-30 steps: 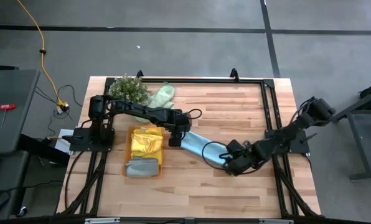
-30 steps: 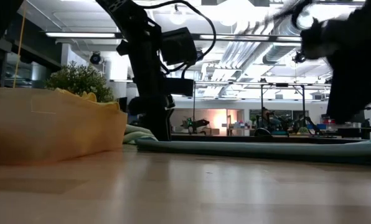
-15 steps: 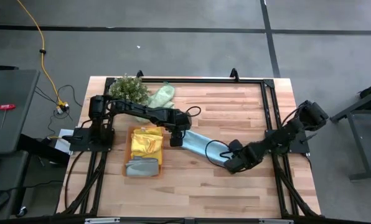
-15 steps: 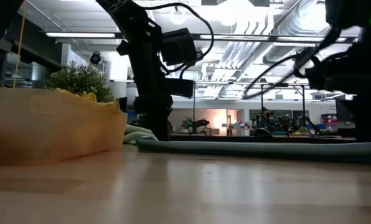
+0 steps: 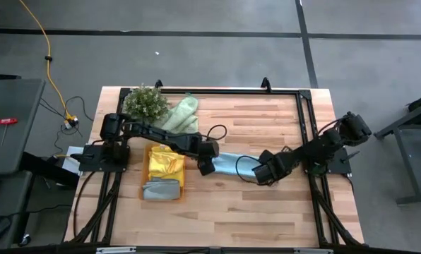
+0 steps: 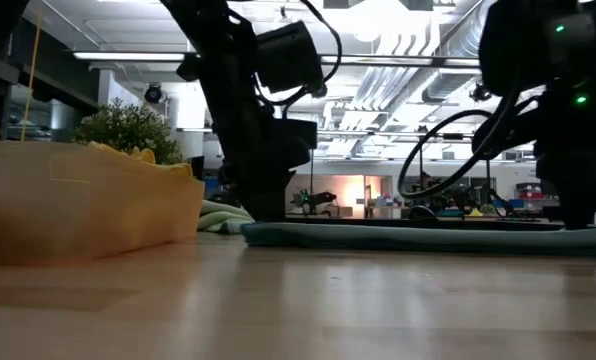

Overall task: Fold microfiber towels
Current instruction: Fold the blue microfiber towel

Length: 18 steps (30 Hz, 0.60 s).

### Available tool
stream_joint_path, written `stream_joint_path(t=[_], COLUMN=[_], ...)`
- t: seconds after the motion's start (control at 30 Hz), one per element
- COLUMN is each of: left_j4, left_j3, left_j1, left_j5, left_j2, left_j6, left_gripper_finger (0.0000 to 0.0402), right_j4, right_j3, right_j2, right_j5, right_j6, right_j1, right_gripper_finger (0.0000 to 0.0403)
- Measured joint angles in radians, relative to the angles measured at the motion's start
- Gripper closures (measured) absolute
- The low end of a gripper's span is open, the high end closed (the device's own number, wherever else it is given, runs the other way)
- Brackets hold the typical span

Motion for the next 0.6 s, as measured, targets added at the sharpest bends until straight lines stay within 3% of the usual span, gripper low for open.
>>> stream_joint_path(t=[0.13, 0.3, 0.47, 0.6], left_j4=[0.009, -0.005, -0.005, -0.003], left_j3=[0.000, 0.002, 0.001, 0.001], left_j1=[-0.026, -0.027, -0.026, -0.021], left_j5=[-0.034, -0.029, -0.019, -0.016], left_j2=[0.002, 0.001, 0.001, 0.000], left_j6=[-0.054, -0.080, -0.080, -0.080], left_gripper_finger=[0.0249, 0.0249, 0.0249, 0.0249], right_j4=[-0.032, -0.103, -0.184, -0.104], right_j3=[0.000, 0.000, -0.002, -0.109], right_j2=[-0.015, -0.152, -0.337, -0.514], right_j5=[0.037, 0.102, 0.111, 0.056], right_j6=[-0.079, -0.096, 0.028, 0.233], right_j1=[-0.034, -0.036, -0.032, -0.033], right_gripper_finger=[0.0402, 0.0402, 0.0402, 0.0394])
